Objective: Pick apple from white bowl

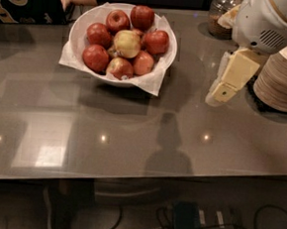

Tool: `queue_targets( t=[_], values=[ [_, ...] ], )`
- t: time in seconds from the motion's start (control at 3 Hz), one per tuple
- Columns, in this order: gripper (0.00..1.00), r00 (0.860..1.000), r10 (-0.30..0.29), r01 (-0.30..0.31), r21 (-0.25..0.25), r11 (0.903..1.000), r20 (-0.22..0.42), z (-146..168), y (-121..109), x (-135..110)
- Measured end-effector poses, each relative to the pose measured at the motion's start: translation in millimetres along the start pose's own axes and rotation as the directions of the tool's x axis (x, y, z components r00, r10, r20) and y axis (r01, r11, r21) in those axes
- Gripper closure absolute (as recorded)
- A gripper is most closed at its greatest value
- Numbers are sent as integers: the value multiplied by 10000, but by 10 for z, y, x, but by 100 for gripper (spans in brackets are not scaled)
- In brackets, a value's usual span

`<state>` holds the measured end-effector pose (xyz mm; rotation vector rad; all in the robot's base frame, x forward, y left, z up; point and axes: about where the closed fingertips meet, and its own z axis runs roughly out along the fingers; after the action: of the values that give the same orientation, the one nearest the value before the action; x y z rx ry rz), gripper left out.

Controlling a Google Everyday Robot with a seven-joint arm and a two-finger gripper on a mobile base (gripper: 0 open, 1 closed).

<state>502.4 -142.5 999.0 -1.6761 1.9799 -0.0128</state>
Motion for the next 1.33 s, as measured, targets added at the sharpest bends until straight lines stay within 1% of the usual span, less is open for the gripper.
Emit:
queue_targets(
  t=[0.33, 0.67, 1.0, 1.33],
  values=[
    [0, 9966, -67, 43, 285, 9996, 824, 154, -223, -360],
    [0, 9876, 104, -140, 221, 9997, 1564, 376, -442, -660],
    [0, 9768, 315, -320, -9, 9995, 2120, 644, -614, -897],
    [0, 9622, 611, -555, -287, 9980, 2653, 949, -793, -1146]
  ],
)
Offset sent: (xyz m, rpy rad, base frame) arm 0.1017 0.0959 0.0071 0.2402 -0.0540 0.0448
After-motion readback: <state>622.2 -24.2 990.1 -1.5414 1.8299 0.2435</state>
